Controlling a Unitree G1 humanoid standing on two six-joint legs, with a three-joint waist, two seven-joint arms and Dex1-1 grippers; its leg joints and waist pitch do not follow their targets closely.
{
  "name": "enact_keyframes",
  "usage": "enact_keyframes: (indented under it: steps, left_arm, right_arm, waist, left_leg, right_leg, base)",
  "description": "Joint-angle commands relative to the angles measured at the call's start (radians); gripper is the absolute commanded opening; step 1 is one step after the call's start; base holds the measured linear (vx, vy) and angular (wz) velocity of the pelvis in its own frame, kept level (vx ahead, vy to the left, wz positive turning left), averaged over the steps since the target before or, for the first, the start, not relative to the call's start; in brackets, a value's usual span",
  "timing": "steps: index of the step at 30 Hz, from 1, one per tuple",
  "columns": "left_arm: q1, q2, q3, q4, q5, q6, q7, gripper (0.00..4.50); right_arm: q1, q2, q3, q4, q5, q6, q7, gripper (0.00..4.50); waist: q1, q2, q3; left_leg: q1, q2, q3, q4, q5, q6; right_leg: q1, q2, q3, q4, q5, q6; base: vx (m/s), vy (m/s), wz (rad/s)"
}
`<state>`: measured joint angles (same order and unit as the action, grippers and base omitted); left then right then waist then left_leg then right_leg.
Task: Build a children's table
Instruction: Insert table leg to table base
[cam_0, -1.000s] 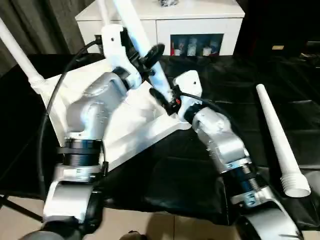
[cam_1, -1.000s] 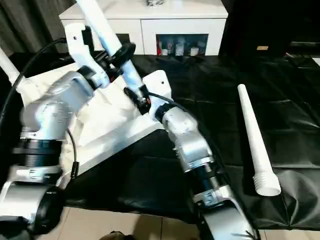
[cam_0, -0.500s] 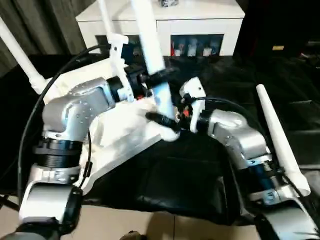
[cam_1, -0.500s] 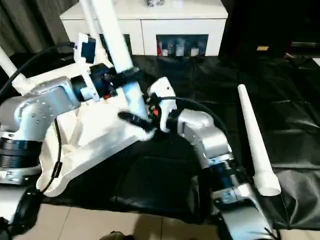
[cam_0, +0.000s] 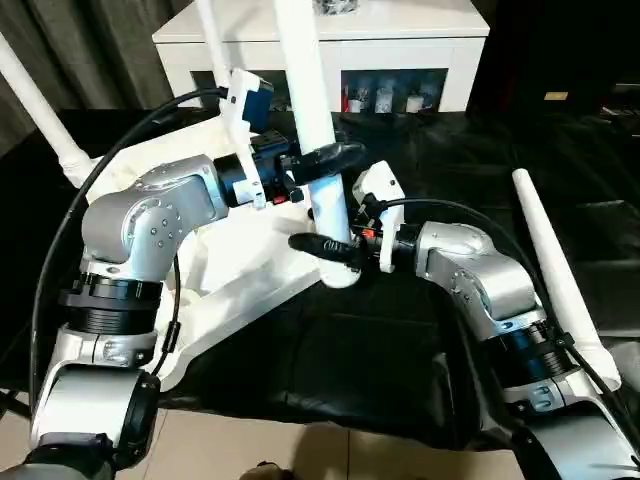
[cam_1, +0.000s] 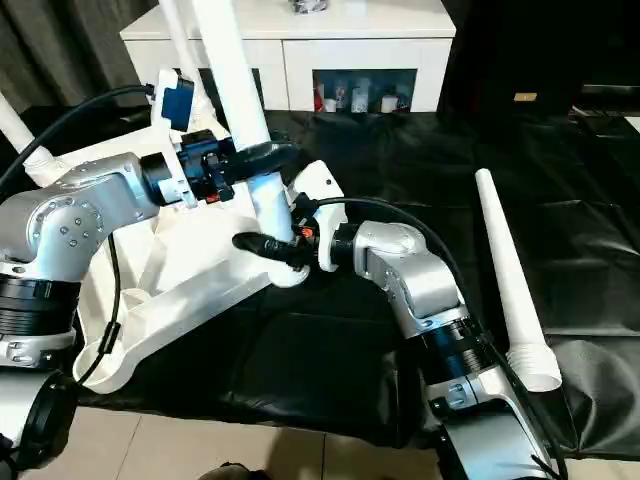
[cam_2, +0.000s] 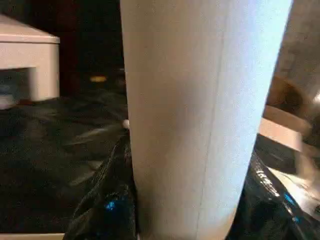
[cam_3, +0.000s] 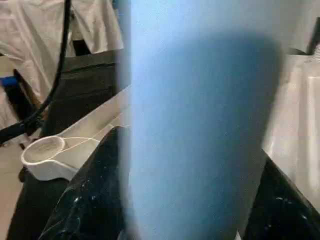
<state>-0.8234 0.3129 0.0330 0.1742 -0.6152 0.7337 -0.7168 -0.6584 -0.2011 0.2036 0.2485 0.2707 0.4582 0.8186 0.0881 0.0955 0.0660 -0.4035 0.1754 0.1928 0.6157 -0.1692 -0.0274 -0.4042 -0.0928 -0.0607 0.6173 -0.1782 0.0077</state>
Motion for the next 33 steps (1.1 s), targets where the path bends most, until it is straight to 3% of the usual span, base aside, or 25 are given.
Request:
enact_keyframes:
  steps: [1,5,7,8,11,15,16,20,22,25,33]
  left_arm:
    - [-0.021,-0.013,0.036,0.034,0.056,-0.011,0.127,2.41]
    - [-0.014,-0.032,0.033,0.037,0.098,-0.03,0.201,2.74]
    - [0.011,-0.097,0.039,0.02,0.151,-0.068,0.332,2.95]
    - [0.016,-0.114,0.042,0.023,0.169,-0.087,0.372,2.95]
    - [0.019,-0.136,0.052,0.032,0.183,-0.107,0.423,3.2]
    - [0.009,-0.206,0.102,0.052,0.185,-0.136,0.554,3.51]
    - [0.006,-0.212,0.108,0.056,0.185,-0.141,0.565,3.71]
    - [0.002,-0.228,0.117,0.051,0.196,-0.148,0.581,3.85]
    - [0.003,-0.237,0.119,0.046,0.189,-0.146,0.579,3.86]
    - [0.016,-0.252,0.113,0.017,0.154,-0.132,0.566,3.5]
    - [0.013,-0.238,0.12,-0.002,0.109,-0.105,0.494,2.95]
  right_arm:
    - [0.011,0.028,-0.005,-0.003,-0.024,-0.02,-0.06,2.3]
    - [0.012,0.054,-0.016,0.005,-0.044,-0.038,-0.121,2.0]
    - [0.013,0.109,-0.038,0.03,-0.086,-0.085,-0.256,1.95]
    - [0.01,0.12,-0.042,0.04,-0.096,-0.096,-0.288,1.95]
    - [0.007,0.132,-0.044,0.052,-0.111,-0.112,-0.324,1.92]
    - [-0.007,0.16,-0.037,0.083,-0.182,-0.173,-0.439,1.92]
    - [-0.008,0.161,-0.033,0.087,-0.194,-0.18,-0.453,1.92]
    - [-0.009,0.175,-0.027,0.102,-0.235,-0.219,-0.51,1.92]
    - [-0.008,0.178,-0.016,0.108,-0.257,-0.24,-0.533,1.92]
    - [-0.004,0.198,-0.004,0.132,-0.292,-0.276,-0.583,1.92]
    - [-0.005,0.205,-0.025,0.148,-0.268,-0.332,-0.555,1.92]
  waist:
    - [-0.004,0.001,-0.088]
    - [-0.005,-0.001,-0.088]
    - [-0.006,0.001,-0.089]
    - [-0.006,-0.004,-0.089]
    - [-0.005,-0.001,-0.091]
    - [-0.003,-0.001,-0.091]
    - [-0.004,-0.002,-0.09]
    - [-0.005,-0.001,-0.089]
    - [-0.006,0.0,-0.088]
    - [-0.007,0.004,-0.088]
    - [-0.008,0.005,-0.087]
  left_leg:
    - [0.032,0.042,-0.028,-0.077,-0.246,-0.029]
    - [0.03,0.042,-0.029,-0.077,-0.241,-0.027]
    - [0.029,0.043,-0.029,-0.076,-0.226,-0.029]
    - [0.028,0.043,-0.028,-0.076,-0.221,-0.029]
    - [0.028,0.042,-0.029,-0.075,-0.215,-0.021]
    - [0.028,0.041,-0.029,-0.075,-0.217,-0.023]
    - [0.028,0.039,-0.029,-0.075,-0.223,-0.022]
    - [0.027,0.039,-0.03,-0.076,-0.238,-0.019]
    - [0.027,0.039,-0.03,-0.077,-0.238,-0.021]
    - [0.029,0.039,-0.03,-0.078,-0.25,-0.025]
    - [0.031,0.04,-0.031,-0.08,-0.281,-0.024]
  right_leg:
    - [0.047,-0.049,0.035,-0.055,-0.106,-0.252]
    - [0.049,-0.049,0.035,-0.058,-0.112,-0.239]
    - [0.047,-0.051,0.035,-0.058,-0.103,-0.24]
    - [0.047,-0.05,0.035,-0.059,-0.098,-0.24]
    - [0.048,-0.05,0.034,-0.058,-0.091,-0.233]
    - [0.047,-0.049,0.034,-0.06,-0.093,-0.228]
    - [0.047,-0.048,0.033,-0.062,-0.105,-0.223]
    - [0.046,-0.048,0.034,-0.064,-0.123,-0.213]
    - [0.044,-0.048,0.033,-0.065,-0.125,-0.211]
    - [0.044,-0.047,0.033,-0.065,-0.123,-0.212]
    - [0.043,-0.046,0.033,-0.066,-0.122,-0.214]
  base:
    - [0.0,0.0,0.0]
    - [0.0,0.0,0.0]
    - [0.0,0.0,0.0]
    - [0.0,0.0,0.0]
    - [0.0,0.0,0.0]
    - [0.0,0.0,0.0]
    - [0.0,0.0,0.0]
    - [0.0,0.0,0.0]
    - [0.0,0.0,0.0]
    - [0.0,0.0,0.0]
    - [0.0,0.0,0.0]
